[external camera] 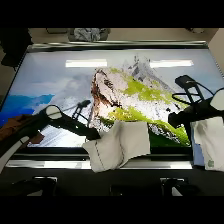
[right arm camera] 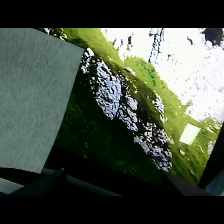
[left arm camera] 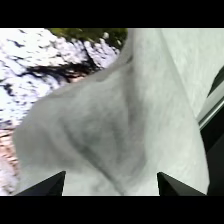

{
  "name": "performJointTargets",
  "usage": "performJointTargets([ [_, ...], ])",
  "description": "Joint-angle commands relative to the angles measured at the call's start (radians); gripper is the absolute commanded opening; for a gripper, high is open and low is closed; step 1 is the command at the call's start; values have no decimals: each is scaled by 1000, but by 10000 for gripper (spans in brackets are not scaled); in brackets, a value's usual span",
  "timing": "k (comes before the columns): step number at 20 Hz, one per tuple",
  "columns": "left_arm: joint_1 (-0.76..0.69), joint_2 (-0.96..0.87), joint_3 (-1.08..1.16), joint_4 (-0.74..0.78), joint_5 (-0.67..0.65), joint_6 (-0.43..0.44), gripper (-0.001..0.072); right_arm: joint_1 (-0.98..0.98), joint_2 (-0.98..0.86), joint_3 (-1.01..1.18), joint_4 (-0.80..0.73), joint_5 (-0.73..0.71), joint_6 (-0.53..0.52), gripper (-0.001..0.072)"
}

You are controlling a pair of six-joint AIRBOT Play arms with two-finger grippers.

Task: Fold the shirts.

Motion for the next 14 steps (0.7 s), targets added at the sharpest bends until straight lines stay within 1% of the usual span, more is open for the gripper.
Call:
performJointTargets([
  [1, 178, 64, 91, 227, -121, -55, 661, 0, -96, -23, 85, -10, -43, 701],
  [3, 272, 105, 41, 241, -143, -68, 649, 0, -156, -65, 171, -2, -80, 701],
  [4, 297, 119, -15, 240, -142, -68, 601, 0, -184, -92, 211, 2, -95, 700],
  [6, 301, 122, -150, 233, -133, -68, 588, 0, -223, -138, 259, 5, -103, 697],
  [7, 294, 121, -230, 183, -113, -68, 611, 0, -232, -158, 265, 5, -103, 696],
  [8, 288, 121, -306, 101, -74, -54, 666, 0, -234, -175, 264, 6, -104, 696],
  [9, 282, 121, -364, 17, -21, -31, 703, 0, -234, -185, 263, 10, -112, 695],
  [10, 277, 121, -412, -67, 40, -13, 704, 0, -234, -185, 260, 15, -114, 690],
  [12, 265, 119, -461, -180, 134, 3, 701, 0, -234, -185, 261, 27, -114, 687],
  [14, 232, 119, -468, -204, 198, 0, 700, 0, -234, -185, 261, 37, -113, 687],
])
